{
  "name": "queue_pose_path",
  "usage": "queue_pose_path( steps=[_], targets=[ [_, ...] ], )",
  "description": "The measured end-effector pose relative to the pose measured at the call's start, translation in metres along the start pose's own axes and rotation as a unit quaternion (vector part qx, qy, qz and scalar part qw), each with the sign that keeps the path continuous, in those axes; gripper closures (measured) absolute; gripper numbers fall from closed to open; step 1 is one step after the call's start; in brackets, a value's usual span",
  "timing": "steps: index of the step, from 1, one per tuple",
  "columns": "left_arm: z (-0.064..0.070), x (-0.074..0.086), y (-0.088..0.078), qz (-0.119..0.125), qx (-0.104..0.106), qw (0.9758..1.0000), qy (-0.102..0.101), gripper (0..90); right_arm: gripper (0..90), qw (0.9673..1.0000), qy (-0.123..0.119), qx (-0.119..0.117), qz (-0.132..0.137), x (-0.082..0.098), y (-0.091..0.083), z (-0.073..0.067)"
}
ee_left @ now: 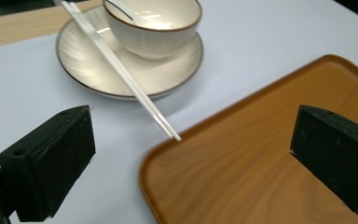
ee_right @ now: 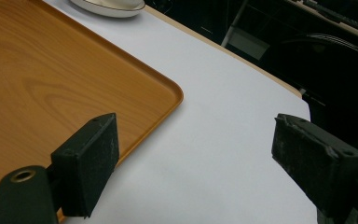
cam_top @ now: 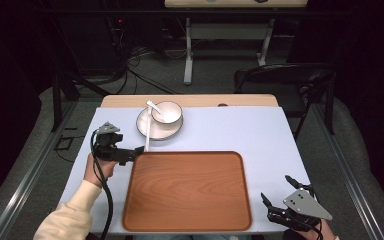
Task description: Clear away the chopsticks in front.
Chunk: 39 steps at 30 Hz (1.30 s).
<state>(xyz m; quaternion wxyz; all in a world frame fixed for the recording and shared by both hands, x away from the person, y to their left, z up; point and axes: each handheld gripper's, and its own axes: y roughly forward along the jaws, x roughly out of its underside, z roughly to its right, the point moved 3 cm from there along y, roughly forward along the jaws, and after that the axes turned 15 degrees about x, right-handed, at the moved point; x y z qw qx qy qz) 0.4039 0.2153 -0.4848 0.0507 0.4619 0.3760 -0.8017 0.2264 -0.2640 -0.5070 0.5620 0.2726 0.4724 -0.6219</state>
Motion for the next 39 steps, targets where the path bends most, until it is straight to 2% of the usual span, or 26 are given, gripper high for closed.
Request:
queue_pose_path(
  steps=[4, 6, 7, 13, 21, 26, 28, 30, 33, 36, 38, 39],
  targets=[
    [-0.008, -0.01, 0.002, -0.003, -0.005, 1.0, 0.0, 0.0, 14.4, 1.0, -0.002, -0.001, 0.0, 0.0, 0.0, 0.0],
    [-0.013, -0.015, 0.003, -0.003, -0.006, 1.0, -0.004, 0.0, 14.4, 1.0, -0.001, 0.0, 0.0, 0.0, 0.0, 0.0],
    [-0.02, -0.021, 0.005, -0.005, -0.004, 0.9999, -0.009, 0.0, 14.4, 1.0, 0.0, 0.0, -0.001, 0.0, 0.0, 0.0],
    [-0.031, -0.032, 0.012, -0.008, -0.007, 0.9998, -0.019, 0.0, 14.4, 1.0, -0.001, 0.0, 0.0, 0.0, 0.0, 0.0],
    [-0.044, -0.052, 0.028, -0.024, -0.014, 0.9994, -0.023, 0.0, 14.4, 1.0, 0.0, 0.0, 0.0, 0.0, -0.001, 0.0],
    [-0.056, -0.066, 0.043, -0.031, -0.032, 0.9985, -0.031, 1.5, 14.4, 1.0, 0.0, 0.0, 0.001, 0.0, -0.001, 0.0],
    [-0.058, -0.068, 0.046, -0.032, -0.033, 0.9984, -0.034, 2.5, 14.4, 1.0, 0.0, 0.0, 0.002, 0.0, -0.001, 0.0],
    [-0.065, -0.073, 0.055, -0.036, -0.046, 0.9972, -0.047, 5.6, 14.4, 1.0, -0.001, -0.001, 0.001, 0.0, -0.001, 0.0],
    [-0.071, -0.074, 0.059, -0.042, -0.053, 0.9962, -0.054, 12.3, 14.4, 1.0, -0.001, 0.0, 0.001, 0.0, -0.001, 0.0],
    [-0.085, -0.075, 0.066, -0.046, -0.078, 0.9931, -0.074, 17.4, 14.4, 1.0, -0.001, 0.0, 0.001, 0.0, -0.001, 0.0],
    [-0.091, -0.074, 0.069, -0.049, -0.086, 0.9905, -0.095, 22.5, 14.4, 1.0, -0.001, 0.001, 0.0, 0.0, -0.001, 0.0],
    [-0.091, -0.074, 0.069, -0.049, -0.086, 0.9905, -0.095, 24.7, 14.4, 1.0, -0.001, 0.001, 0.0, 0.0, -0.001, 0.0]
  ],
)
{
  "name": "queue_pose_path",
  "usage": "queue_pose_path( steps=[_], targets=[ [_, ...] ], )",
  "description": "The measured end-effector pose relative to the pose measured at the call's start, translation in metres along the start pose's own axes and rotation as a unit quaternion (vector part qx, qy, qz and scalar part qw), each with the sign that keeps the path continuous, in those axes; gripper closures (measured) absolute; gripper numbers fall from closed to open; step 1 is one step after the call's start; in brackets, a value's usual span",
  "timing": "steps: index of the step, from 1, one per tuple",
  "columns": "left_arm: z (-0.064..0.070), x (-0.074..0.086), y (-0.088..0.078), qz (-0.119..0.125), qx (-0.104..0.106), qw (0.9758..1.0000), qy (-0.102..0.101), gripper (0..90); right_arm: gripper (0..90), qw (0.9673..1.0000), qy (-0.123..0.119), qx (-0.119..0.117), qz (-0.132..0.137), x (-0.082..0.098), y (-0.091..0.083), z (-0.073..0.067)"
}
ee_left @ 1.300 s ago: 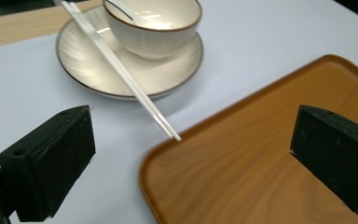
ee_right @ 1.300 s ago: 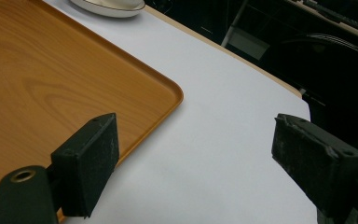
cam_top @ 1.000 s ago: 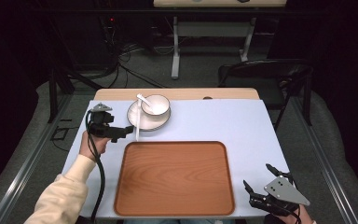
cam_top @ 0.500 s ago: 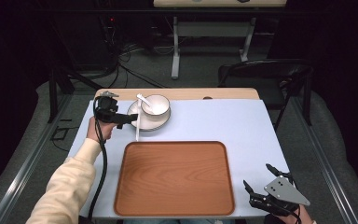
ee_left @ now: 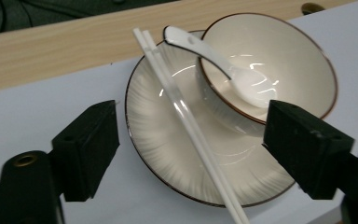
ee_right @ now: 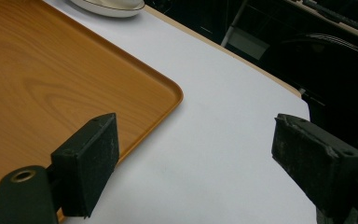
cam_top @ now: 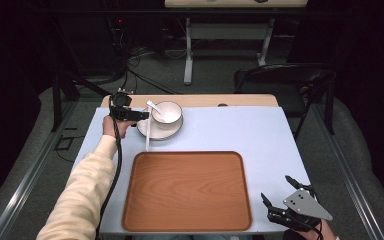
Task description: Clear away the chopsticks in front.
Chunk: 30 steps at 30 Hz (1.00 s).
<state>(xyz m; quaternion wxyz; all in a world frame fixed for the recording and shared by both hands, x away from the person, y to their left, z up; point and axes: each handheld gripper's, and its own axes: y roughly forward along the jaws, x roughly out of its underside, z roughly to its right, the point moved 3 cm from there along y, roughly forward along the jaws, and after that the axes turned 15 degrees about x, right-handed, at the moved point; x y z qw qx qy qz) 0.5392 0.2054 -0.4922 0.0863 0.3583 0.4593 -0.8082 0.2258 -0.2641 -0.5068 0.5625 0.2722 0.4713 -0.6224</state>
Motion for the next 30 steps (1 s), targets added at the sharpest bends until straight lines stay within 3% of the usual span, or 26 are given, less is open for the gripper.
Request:
queue_pose_path(
  steps=[1, 2, 6, 11, 17, 28, 30],
  targets=[
    [-0.006, -0.001, 0.005, -0.002, 0.003, 0.9997, -0.024, 27.6, 14.4, 1.0, -0.001, 0.0, -0.001, 0.0, 0.0, 0.0],
    [-0.009, -0.002, 0.008, -0.006, -0.005, 0.9994, -0.035, 30.4, 14.4, 1.0, 0.0, 0.0, -0.001, 0.0, 0.0, 0.0],
    [-0.014, -0.003, 0.02, -0.01, -0.01, 0.9986, -0.05, 38.0, 14.4, 1.0, 0.001, 0.001, 0.0, 0.0, 0.0, 0.0],
    [-0.018, -0.003, 0.033, -0.02, -0.01, 0.9977, -0.064, 49.0, 14.4, 1.0, 0.003, 0.0, 0.0, 0.0, 0.0, 0.0],
    [-0.021, -0.004, 0.043, -0.025, -0.016, 0.9974, -0.065, 56.7, 14.4, 1.0, 0.003, 0.001, 0.001, 0.0, 0.0, 0.001],
    [-0.026, -0.001, 0.054, -0.021, -0.013, 0.9966, -0.079, 63.2, 14.4, 1.0, 0.003, 0.002, -0.001, 0.0, 0.0, 0.0],
    [-0.026, -0.002, 0.055, -0.02, -0.005, 0.9962, -0.085, 63.6, 14.4, 1.0, 0.005, 0.002, -0.001, 0.0, 0.0, 0.001]
  ],
)
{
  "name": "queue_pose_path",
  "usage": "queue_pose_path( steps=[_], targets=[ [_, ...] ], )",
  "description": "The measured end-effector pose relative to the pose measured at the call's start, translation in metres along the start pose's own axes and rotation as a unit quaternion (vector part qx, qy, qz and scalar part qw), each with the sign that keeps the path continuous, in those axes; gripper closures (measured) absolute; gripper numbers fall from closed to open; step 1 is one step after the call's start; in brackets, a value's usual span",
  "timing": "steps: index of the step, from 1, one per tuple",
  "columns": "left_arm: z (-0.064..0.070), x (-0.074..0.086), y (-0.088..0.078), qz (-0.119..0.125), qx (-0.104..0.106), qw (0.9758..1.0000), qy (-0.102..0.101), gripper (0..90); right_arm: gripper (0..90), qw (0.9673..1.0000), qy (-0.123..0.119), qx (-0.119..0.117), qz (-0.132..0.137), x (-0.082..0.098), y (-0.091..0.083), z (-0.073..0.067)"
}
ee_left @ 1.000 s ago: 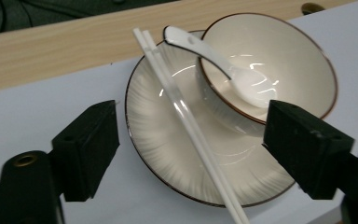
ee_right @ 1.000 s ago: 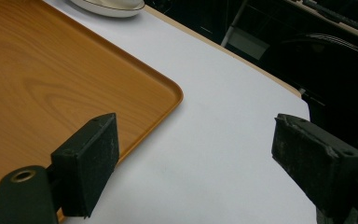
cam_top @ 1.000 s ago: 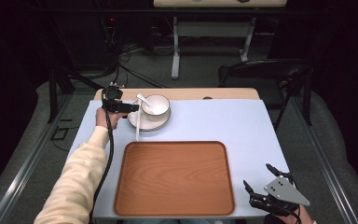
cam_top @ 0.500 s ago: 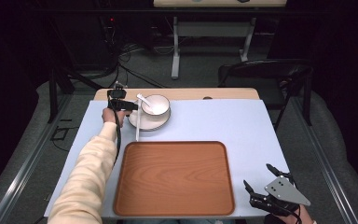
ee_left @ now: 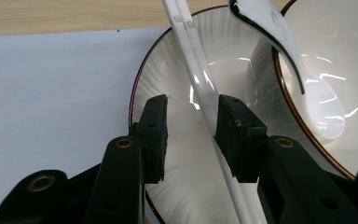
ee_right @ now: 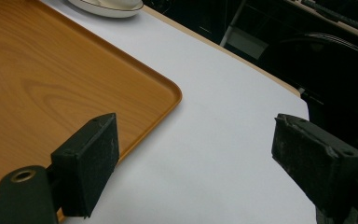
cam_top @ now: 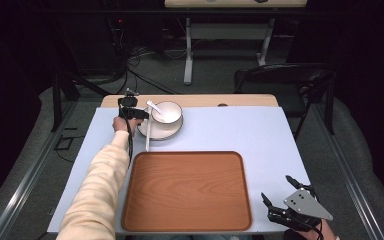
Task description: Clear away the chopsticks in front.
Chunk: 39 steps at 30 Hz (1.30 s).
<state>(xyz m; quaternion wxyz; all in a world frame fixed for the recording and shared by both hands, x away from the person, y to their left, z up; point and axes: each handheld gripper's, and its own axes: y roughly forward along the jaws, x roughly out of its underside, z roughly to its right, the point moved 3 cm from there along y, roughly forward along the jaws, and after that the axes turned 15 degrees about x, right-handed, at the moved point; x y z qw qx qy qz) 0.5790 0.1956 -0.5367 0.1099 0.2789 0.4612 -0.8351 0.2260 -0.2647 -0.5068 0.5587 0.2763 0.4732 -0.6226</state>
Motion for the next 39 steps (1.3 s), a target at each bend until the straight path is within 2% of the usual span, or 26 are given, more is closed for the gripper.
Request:
queue_pose_path(
  steps=[1, 3, 6, 19, 23, 30, 39],
  targets=[
    [0.001, 0.0, 0.001, 0.002, 0.003, 1.0, -0.002, 63.5, 14.4, 1.0, 0.0, 0.0, 0.0, 0.0, 0.0, 0.0],
    [0.004, -0.001, 0.003, -0.003, -0.004, 1.0, 0.005, 63.9, 14.4, 1.0, -0.002, -0.001, 0.0, 0.0, 0.0, 0.0],
    [0.005, -0.001, 0.005, -0.003, -0.007, 1.0, 0.003, 66.1, 14.4, 1.0, -0.001, 0.0, 0.0, 0.0, 0.0, 0.0],
    [-0.005, 0.002, 0.009, 0.0, -0.017, 0.9996, -0.022, 74.3, 14.4, 1.0, 0.001, 0.0, 0.001, 0.0, 0.0, 0.0],
    [-0.006, 0.003, 0.012, -0.008, -0.022, 0.9994, -0.025, 76.0, 14.4, 1.0, 0.0, 0.001, 0.001, 0.0, 0.0, 0.0],
    [-0.007, 0.003, 0.012, 0.003, -0.036, 0.9988, -0.032, 83.1, 14.4, 1.0, 0.001, 0.002, 0.002, 0.0, -0.001, 0.0],
    [-0.01, 0.002, 0.013, -0.009, -0.044, 0.9985, -0.032, 83.8, 14.4, 1.0, 0.002, 0.002, 0.001, 0.0, 0.0, 0.001]
  ],
)
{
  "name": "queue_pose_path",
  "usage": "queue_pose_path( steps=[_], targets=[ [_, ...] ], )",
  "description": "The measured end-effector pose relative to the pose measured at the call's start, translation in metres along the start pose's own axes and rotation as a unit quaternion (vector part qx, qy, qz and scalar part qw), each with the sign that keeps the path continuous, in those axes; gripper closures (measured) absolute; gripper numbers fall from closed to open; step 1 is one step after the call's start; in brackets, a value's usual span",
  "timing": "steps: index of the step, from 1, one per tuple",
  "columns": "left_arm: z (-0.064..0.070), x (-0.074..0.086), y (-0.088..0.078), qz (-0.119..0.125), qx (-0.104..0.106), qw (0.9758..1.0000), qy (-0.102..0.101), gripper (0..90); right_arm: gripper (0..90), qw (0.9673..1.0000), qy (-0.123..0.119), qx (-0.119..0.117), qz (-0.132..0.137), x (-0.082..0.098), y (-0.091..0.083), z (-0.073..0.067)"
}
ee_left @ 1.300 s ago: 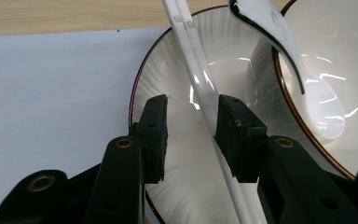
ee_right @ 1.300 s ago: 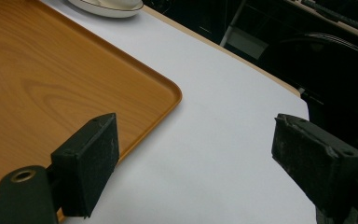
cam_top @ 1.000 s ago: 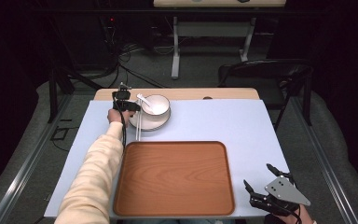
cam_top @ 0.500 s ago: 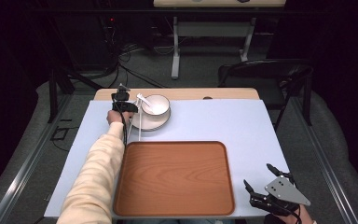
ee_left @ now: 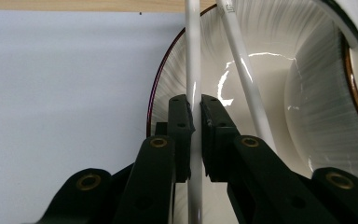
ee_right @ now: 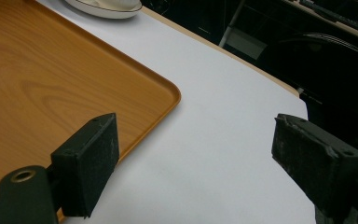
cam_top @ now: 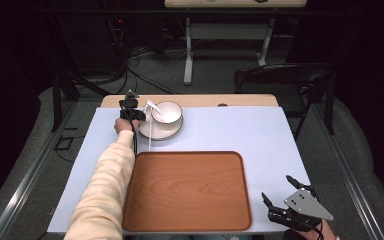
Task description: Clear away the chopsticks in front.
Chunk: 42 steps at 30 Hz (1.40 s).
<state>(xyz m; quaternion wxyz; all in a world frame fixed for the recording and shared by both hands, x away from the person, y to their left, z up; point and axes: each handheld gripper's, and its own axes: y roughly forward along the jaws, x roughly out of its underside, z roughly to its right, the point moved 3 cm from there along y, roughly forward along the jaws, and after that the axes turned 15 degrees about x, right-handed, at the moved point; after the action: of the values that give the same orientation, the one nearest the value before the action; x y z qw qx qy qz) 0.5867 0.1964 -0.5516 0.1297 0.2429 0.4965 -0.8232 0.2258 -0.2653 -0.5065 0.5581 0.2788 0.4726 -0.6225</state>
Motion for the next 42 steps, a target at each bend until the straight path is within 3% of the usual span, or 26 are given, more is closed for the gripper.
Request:
queue_pose_path(
  steps=[14, 22, 26, 30, 40, 42],
  targets=[
    [-0.002, -0.002, -0.009, 0.013, 0.01, 0.9999, -0.001, 84.3, 14.4, 1.0, 0.001, 0.0, 0.001, 0.0, 0.0, 0.0],
    [-0.003, -0.005, -0.026, 0.029, 0.016, 0.9994, -0.007, 84.3, 14.4, 1.0, 0.0, 0.0, 0.001, 0.0, 0.0, 0.0],
    [0.003, -0.005, -0.04, 0.045, 0.029, 0.9985, -0.006, 84.3, 14.4, 1.0, 0.0, 0.0, 0.001, 0.0, 0.0, 0.0],
    [0.005, -0.004, -0.045, 0.047, 0.029, 0.9985, -0.003, 84.4, 14.4, 1.0, -0.001, 0.0, 0.001, 0.0, 0.0, 0.0],
    [0.011, 0.007, -0.076, 0.062, 0.039, 0.9972, -0.012, 84.4, 14.4, 1.0, 0.005, 0.002, -0.001, 0.0, 0.0, 0.001],
    [0.017, 0.014, -0.083, 0.059, 0.042, 0.9974, -0.001, 84.4, 14.4, 1.0, 0.002, 0.001, 0.001, 0.0, -0.001, 0.0]
  ],
)
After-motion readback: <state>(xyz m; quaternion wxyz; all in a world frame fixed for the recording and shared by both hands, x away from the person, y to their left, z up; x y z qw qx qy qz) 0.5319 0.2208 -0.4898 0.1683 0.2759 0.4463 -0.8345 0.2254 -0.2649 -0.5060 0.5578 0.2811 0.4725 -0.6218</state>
